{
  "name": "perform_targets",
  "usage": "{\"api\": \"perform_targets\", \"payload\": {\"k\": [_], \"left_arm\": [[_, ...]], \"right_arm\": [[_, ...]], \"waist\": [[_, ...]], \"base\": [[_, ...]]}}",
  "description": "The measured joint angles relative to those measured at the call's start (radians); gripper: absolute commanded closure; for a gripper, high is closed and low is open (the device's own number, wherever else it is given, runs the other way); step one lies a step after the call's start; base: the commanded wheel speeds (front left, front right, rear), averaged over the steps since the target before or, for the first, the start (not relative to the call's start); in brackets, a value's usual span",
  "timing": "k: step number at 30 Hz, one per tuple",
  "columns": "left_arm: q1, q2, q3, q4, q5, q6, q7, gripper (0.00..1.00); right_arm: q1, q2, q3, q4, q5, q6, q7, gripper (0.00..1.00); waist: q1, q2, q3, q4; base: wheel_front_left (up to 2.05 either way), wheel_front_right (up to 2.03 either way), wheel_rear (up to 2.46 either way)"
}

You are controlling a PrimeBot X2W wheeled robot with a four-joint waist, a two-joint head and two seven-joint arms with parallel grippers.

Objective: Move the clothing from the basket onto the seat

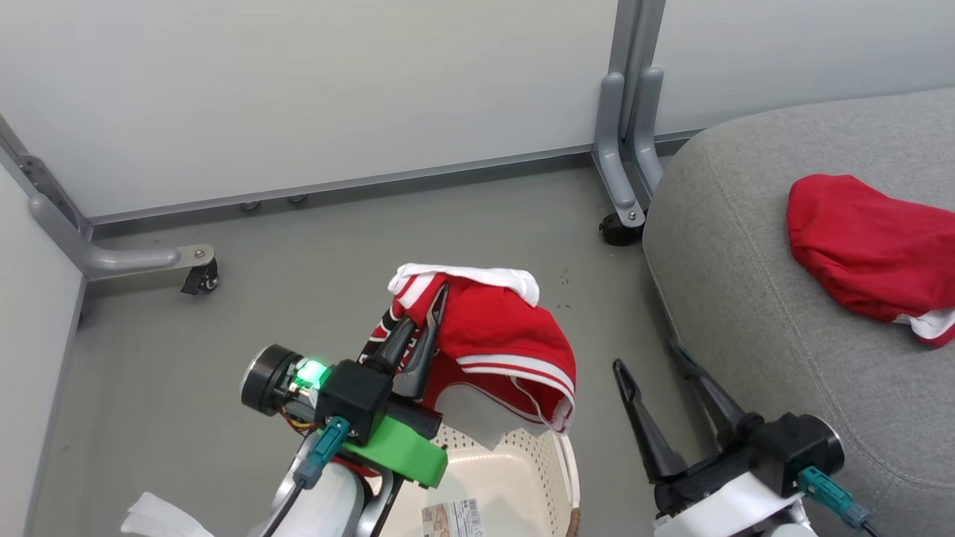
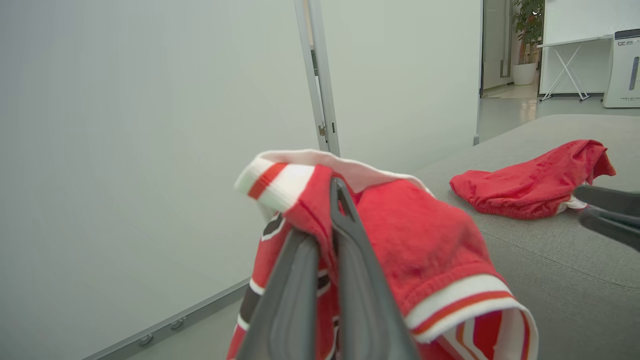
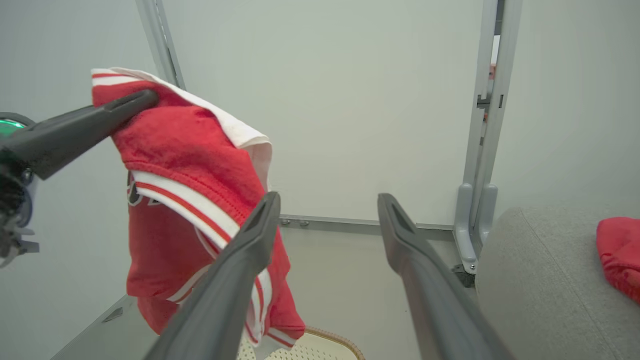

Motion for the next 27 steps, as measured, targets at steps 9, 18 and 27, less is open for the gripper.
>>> {"api": "perform_targets", "payload": {"k": [9, 18, 27], "left_arm": [[-0.023, -0.020, -0.042, -0.013, 0.041, -0.042, 0.000, 1.00], [-0.047, -0.039, -0.113, -0.050, 0.055, -0.070, 0.000, 1.00], [-0.064, -0.045, -0.175, -0.060, 0.057, -0.085, 0.000, 1.00]], "right_arm": [[-0.044, -0.056, 0.105, 0.006, 0.086, 0.000, 0.000, 0.00], [-0.088, -0.095, 0.175, 0.074, 0.122, 0.000, 0.000, 0.00], [-0.103, -0.083, 0.118, 0.151, 0.032, 0.000, 0.000, 0.00]], "waist": [[0.0000, 0.0000, 0.024, 0.018], [0.0001, 0.0000, 0.038, 0.035], [0.0001, 0.0000, 0.037, 0.046]], "base": [[0.00, 0.00, 0.00], [0.00, 0.00, 0.00], [0.00, 0.00, 0.00]]}}
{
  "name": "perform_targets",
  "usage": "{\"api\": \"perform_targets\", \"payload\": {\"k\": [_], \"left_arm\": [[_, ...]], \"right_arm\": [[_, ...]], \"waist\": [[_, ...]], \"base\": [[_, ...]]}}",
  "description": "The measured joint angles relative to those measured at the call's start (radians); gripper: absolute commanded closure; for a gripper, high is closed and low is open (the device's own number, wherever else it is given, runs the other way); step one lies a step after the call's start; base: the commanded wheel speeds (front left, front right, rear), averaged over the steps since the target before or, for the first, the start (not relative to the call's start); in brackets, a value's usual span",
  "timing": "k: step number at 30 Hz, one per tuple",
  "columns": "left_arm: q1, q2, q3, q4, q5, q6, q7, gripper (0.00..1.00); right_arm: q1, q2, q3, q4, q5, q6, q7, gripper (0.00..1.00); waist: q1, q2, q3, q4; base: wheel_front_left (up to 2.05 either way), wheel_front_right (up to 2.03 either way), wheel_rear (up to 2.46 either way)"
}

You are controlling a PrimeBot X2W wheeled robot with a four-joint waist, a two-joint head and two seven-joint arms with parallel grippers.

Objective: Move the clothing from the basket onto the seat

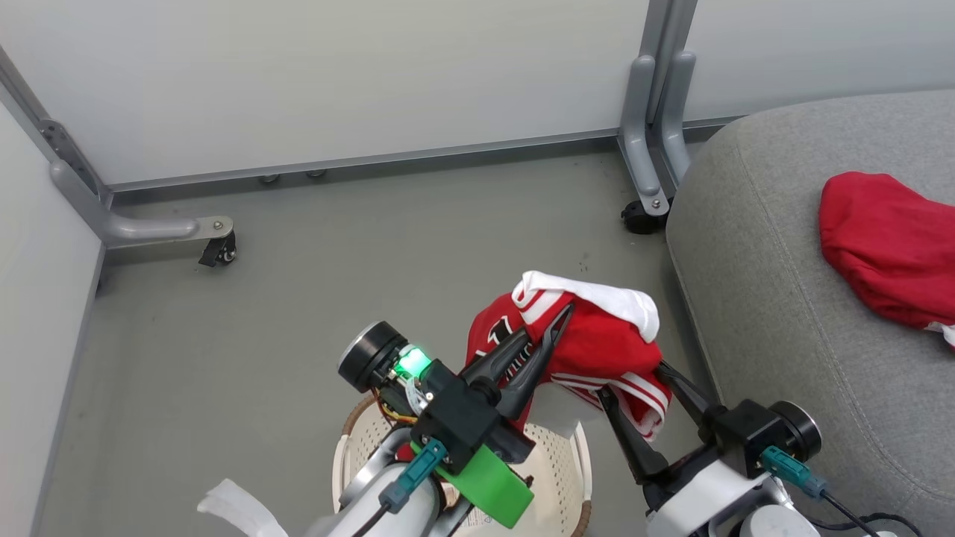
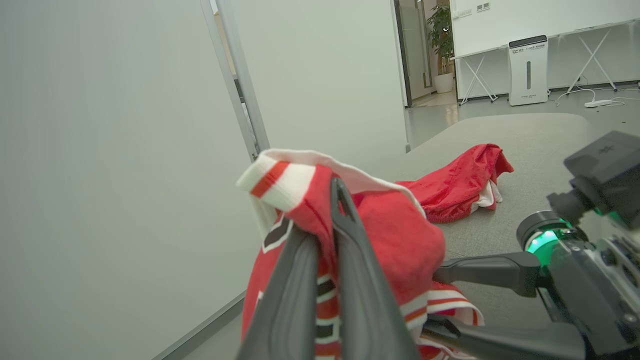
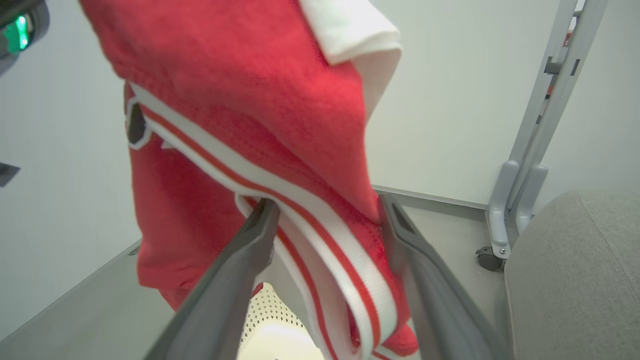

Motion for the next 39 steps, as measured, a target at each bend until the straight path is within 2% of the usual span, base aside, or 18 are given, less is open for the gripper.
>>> {"api": "perform_targets", "payload": {"k": [9, 22, 23, 24, 25, 26, 39], "left_arm": [[-0.005, 0.005, -0.038, 0.012, -0.006, -0.009, 0.000, 1.00], [-0.013, 0.011, -0.061, -0.004, -0.020, -0.012, 0.000, 1.00], [-0.014, 0.012, -0.061, -0.006, -0.020, -0.012, 0.000, 1.00], [-0.015, 0.012, -0.061, -0.007, -0.022, -0.012, 0.000, 1.00], [-0.016, 0.013, -0.061, -0.009, -0.023, -0.012, 0.000, 1.00], [-0.016, 0.014, -0.062, -0.010, -0.024, -0.012, 0.000, 1.00], [-0.017, 0.025, -0.055, 0.015, -0.035, -0.007, 0.000, 1.00]], "right_arm": [[-0.028, -0.022, 0.031, 0.072, -0.072, 0.000, 0.000, 0.00], [-0.049, -0.027, 0.075, 0.132, -0.039, 0.000, 0.000, 0.00], [-0.050, -0.027, 0.077, 0.135, -0.039, 0.000, 0.000, 0.45], [-0.051, -0.027, 0.079, 0.136, -0.039, 0.000, 0.000, 0.61], [-0.053, -0.027, 0.083, 0.137, -0.039, 0.000, 0.000, 0.93], [-0.055, -0.026, 0.086, 0.136, -0.039, 0.000, 0.000, 1.00], [-0.058, -0.022, 0.084, 0.112, -0.024, 0.000, 0.000, 1.00]], "waist": [[0.0000, 0.0000, -0.012, -0.001], [0.0000, 0.0000, -0.022, -0.002], [0.0000, -0.0001, -0.022, -0.002], [0.0000, 0.0000, -0.023, -0.003], [0.0000, 0.0000, -0.023, -0.003], [0.0000, 0.0000, -0.023, -0.004], [0.0000, 0.0000, -0.019, -0.031]], "base": [[0.00, 0.00, 0.00], [0.00, 0.00, 0.00], [0.00, 0.00, 0.00], [0.00, 0.00, 0.00], [0.00, 0.00, 0.00], [0.00, 0.00, 0.00], [0.00, 0.00, 0.00]]}}
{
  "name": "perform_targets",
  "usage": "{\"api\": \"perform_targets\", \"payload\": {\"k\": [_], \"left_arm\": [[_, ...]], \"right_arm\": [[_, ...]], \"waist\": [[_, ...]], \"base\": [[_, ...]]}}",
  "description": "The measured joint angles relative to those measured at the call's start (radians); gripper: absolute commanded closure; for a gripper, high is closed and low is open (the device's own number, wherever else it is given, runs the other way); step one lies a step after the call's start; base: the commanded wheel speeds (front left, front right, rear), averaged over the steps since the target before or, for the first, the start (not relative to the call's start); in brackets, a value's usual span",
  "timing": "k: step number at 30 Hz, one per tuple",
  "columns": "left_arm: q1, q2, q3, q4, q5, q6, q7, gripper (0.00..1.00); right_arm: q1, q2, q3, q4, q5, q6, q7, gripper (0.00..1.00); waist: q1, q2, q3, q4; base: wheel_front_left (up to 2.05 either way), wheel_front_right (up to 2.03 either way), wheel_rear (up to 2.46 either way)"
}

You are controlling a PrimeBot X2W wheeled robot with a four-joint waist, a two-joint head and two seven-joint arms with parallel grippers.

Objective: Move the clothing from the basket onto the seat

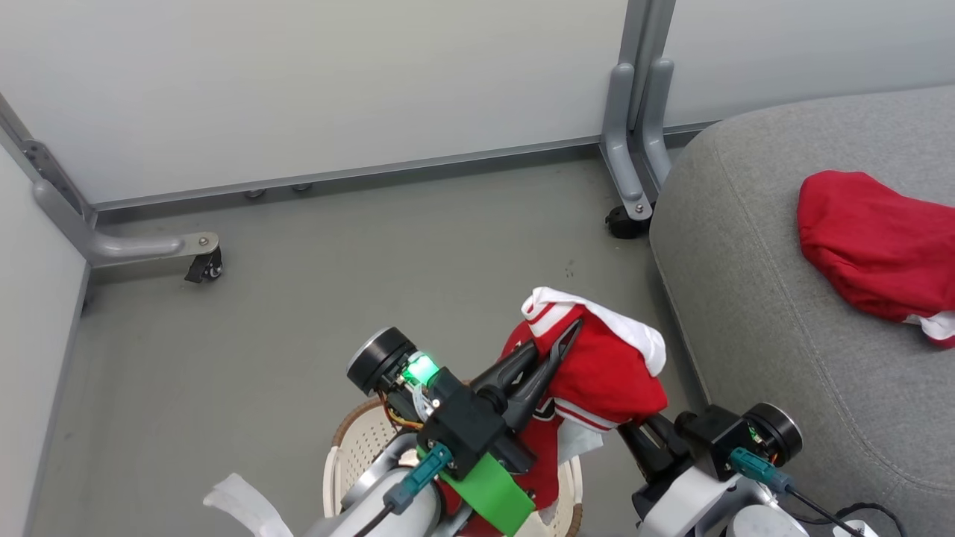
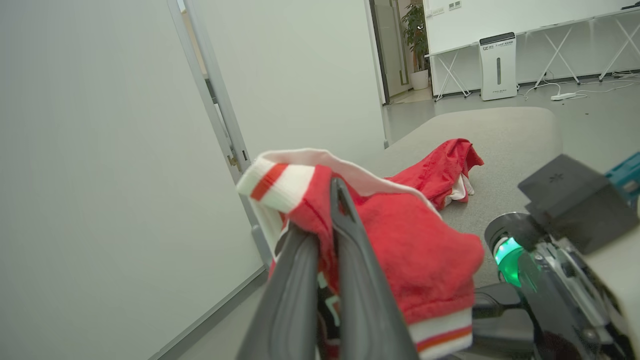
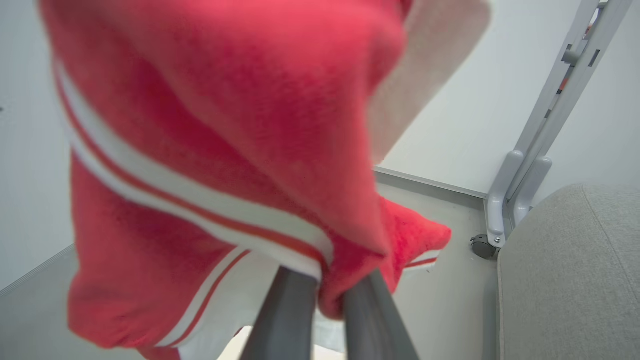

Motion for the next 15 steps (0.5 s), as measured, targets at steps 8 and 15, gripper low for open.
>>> {"api": "perform_targets", "payload": {"k": [8, 15], "left_arm": [[-0.005, 0.006, -0.002, 0.029, -0.004, 0.010, 0.000, 1.00], [-0.010, 0.006, 0.009, 0.037, -0.005, 0.039, 0.002, 0.00]], "right_arm": [[0.005, 0.002, -0.007, -0.001, 0.006, 0.000, 0.000, 1.00], [0.009, 0.004, -0.026, -0.002, 0.012, 0.000, 0.000, 1.00]], "waist": [[0.0000, 0.0000, 0.002, -0.013], [0.0000, 0.0000, 0.008, -0.015]], "base": [[0.00, 0.00, 0.00], [0.00, 0.00, 0.00]]}}
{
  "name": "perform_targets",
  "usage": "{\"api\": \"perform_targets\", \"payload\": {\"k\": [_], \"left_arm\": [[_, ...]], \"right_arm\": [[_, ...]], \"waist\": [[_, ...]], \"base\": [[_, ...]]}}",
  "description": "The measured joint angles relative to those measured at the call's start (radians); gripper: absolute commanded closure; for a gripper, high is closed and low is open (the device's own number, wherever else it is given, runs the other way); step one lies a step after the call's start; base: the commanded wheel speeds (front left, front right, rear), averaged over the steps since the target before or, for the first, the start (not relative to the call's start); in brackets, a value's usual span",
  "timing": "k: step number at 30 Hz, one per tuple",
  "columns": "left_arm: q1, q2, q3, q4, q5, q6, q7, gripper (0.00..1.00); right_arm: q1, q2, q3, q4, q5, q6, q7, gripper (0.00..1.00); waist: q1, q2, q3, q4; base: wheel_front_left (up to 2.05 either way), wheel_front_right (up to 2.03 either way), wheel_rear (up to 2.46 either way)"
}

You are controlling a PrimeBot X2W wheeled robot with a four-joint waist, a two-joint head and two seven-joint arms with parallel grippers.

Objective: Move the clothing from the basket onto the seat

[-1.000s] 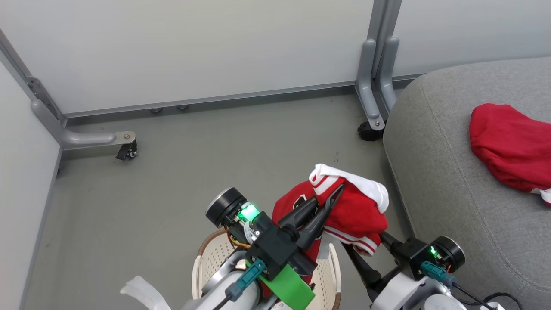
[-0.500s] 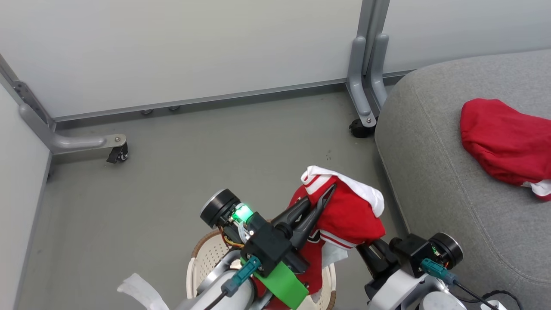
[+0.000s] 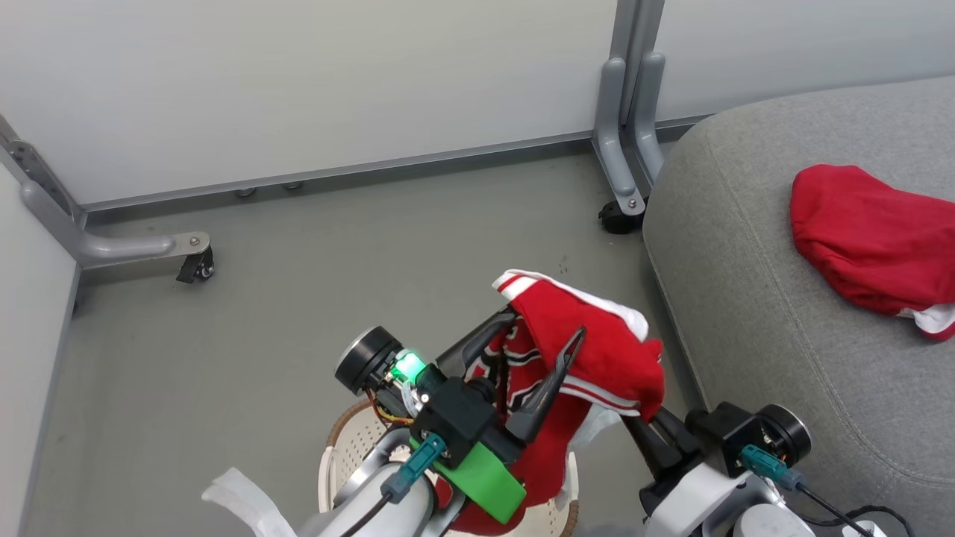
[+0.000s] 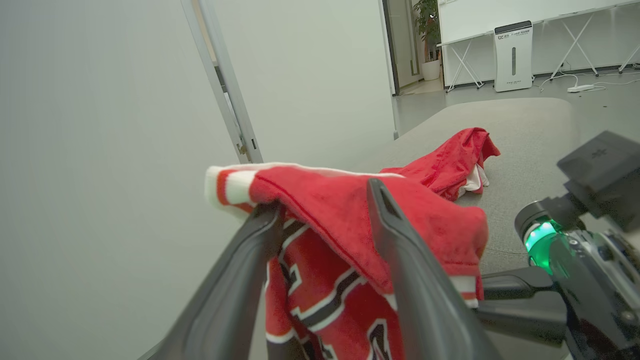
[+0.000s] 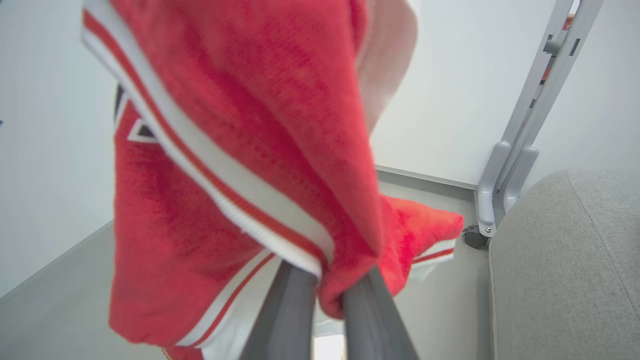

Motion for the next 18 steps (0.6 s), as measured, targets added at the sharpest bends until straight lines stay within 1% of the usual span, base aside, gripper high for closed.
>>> {"api": "perform_targets", "payload": {"k": [10, 18], "left_arm": [[-0.005, 0.014, -0.001, 0.009, -0.003, 0.008, 0.009, 0.00], [-0.010, 0.019, -0.007, 0.010, -0.007, 0.013, 0.009, 0.00]], "right_arm": [[0.012, 0.002, -0.061, -0.015, 0.002, 0.000, 0.000, 1.00], [0.016, 0.002, -0.079, -0.024, 0.001, 0.000, 0.000, 1.00]], "waist": [[0.0000, 0.0000, 0.010, -0.011], [0.0000, 0.0000, 0.018, -0.034]], "base": [[0.00, 0.00, 0.00], [0.00, 0.00, 0.00]]}}
